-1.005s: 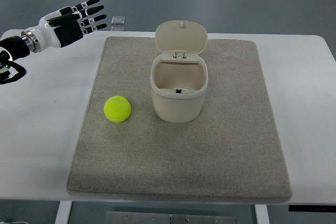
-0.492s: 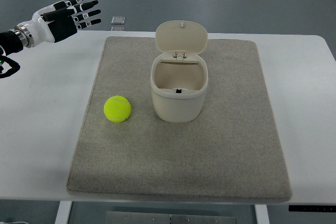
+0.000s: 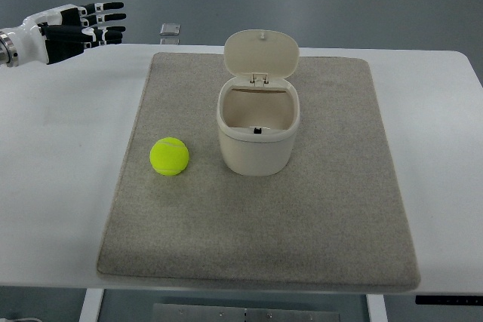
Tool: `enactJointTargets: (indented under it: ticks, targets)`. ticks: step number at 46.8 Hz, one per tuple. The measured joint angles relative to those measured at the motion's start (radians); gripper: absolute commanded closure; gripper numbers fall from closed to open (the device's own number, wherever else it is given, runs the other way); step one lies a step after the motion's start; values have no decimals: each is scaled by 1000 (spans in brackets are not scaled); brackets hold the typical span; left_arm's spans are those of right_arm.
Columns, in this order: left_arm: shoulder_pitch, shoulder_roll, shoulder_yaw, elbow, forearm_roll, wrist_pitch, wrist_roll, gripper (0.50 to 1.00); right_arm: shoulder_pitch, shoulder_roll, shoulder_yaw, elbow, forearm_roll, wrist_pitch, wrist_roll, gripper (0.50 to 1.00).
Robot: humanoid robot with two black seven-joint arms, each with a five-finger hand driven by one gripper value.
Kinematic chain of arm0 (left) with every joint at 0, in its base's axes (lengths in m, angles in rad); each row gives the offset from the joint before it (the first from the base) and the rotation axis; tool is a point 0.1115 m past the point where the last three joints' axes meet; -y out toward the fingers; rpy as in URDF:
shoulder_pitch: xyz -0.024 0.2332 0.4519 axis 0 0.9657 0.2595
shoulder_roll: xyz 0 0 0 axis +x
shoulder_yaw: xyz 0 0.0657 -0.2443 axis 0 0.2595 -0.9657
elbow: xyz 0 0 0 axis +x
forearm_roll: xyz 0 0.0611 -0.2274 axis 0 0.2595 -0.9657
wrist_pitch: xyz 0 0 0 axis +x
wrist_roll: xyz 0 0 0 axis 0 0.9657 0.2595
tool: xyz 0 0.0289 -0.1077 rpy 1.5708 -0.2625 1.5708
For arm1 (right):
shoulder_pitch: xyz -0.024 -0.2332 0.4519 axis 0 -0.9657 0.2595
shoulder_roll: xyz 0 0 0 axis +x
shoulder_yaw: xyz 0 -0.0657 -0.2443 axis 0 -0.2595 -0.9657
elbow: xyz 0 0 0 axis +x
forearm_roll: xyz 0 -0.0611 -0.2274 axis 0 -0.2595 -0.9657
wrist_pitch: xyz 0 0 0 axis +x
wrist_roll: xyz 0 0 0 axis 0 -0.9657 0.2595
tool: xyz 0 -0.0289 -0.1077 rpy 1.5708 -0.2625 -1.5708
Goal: Put tennis ball into box with left hand
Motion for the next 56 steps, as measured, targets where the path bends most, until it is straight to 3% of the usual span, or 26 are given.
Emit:
enactJointTargets:
  ticks: [5, 12, 17, 28, 37, 45, 56]
  targets:
    - [-10, 24, 15, -23, 135, 0, -55, 508, 0, 0, 0, 0, 0, 0, 0, 599]
    - [-17, 64, 18, -68, 290, 0, -68, 508, 0, 0, 0, 0, 0, 0, 0, 599]
    - [-18, 117, 16, -136, 402, 1, -77, 508, 0, 0, 0, 0, 0, 0, 0, 599]
    - [-17, 211, 9, -303, 685, 6, -169, 508, 0, 0, 0, 0, 0, 0, 0, 599]
    - [-21, 268, 16, -411, 757, 10, -199, 508, 0, 0, -1, 0, 0, 0, 0, 599]
    - [-24, 277, 16, -448, 847, 10, -210, 508, 0, 0, 0, 0, 0, 0, 0, 599]
    - [-24, 292, 3, -498, 1061, 23, -309, 508, 0, 0, 0, 0, 0, 0, 0, 599]
